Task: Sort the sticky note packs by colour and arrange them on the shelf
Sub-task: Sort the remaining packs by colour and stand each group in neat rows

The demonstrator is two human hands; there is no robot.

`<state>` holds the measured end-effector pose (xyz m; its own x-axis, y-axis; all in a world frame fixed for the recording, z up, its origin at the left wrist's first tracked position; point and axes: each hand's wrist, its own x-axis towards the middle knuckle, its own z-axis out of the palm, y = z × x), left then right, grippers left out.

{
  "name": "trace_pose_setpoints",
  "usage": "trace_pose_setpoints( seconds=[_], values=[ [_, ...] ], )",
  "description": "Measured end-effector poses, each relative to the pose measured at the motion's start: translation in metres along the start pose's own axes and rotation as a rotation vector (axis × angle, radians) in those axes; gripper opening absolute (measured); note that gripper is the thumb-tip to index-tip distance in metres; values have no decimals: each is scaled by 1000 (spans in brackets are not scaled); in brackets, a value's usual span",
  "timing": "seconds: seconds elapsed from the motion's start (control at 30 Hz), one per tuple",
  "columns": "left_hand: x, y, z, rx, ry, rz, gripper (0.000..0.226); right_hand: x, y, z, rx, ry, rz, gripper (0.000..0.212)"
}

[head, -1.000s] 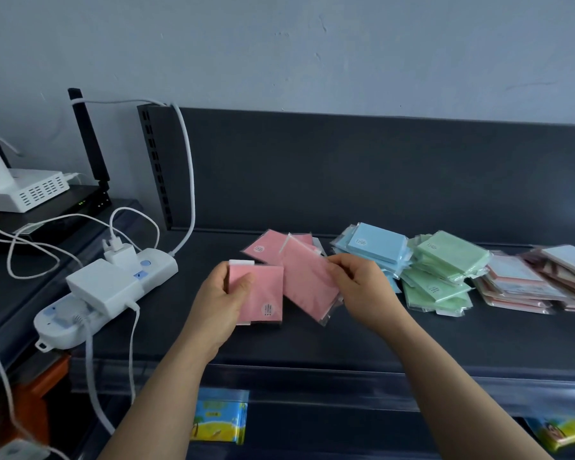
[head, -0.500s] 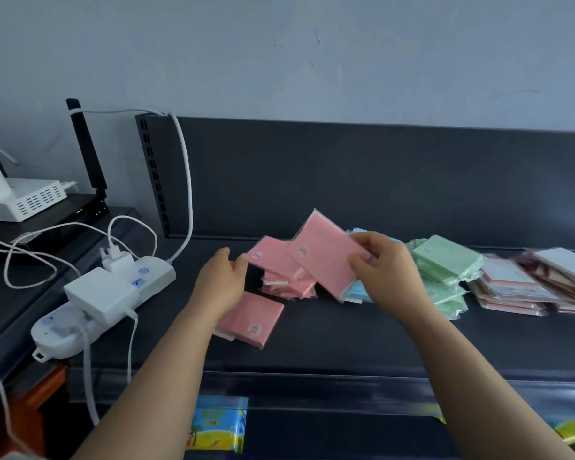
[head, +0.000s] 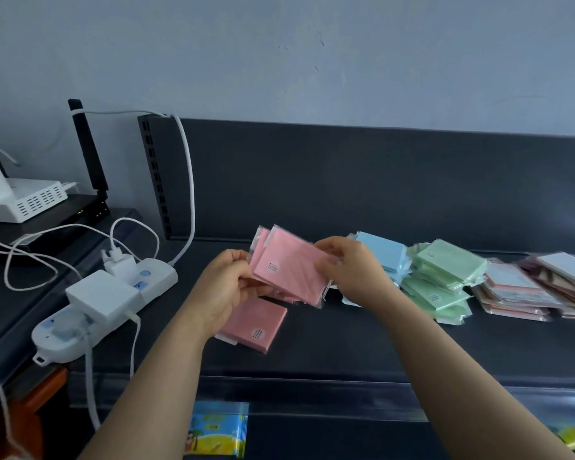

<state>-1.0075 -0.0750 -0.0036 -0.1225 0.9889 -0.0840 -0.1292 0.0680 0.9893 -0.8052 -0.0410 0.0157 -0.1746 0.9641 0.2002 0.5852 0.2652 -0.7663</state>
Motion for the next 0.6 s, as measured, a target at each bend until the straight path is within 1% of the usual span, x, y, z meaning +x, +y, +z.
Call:
trace_pose_setpoints(
  seconds=[0.03, 0.1, 0.17, 0.27, 0.3, 0.37, 0.43, 0.5, 0.6],
  values=[
    [-3, -1, -1, 6, -10, 21, 19, 0, 0, 4, 7, -8, -7, 23],
    [-8, -4, -5, 154, -12, 89, 25, -1, -1, 9, 23, -9, -31, 23],
    [-12, -9, -11, 270, 18, 125, 24, -1, -1, 12, 12, 15, -53, 29],
    [-17, -13, -21, 216, 186, 154, 18, 1, 1, 12, -111, 57, -69, 32],
    [-17, -15, -25, 191, 254, 168, 18, 0, 1, 12, -183, 21, -85, 33],
    [-16, -17, -31, 190, 367, 201, 21, -2, 4, 16, -302, -110, -169, 29],
    [-14, -19, -36, 211, 430, 235, 18, -7, 8, 20, -362, -196, -223, 26],
    [-12, -20, -38, 225, 442, 267, 20, -9, 12, 20, -343, -167, -195, 26],
    [-13, -20, -37, 216, 447, 277, 26, -8, 14, 20, -249, -27, -124, 16]
  ],
)
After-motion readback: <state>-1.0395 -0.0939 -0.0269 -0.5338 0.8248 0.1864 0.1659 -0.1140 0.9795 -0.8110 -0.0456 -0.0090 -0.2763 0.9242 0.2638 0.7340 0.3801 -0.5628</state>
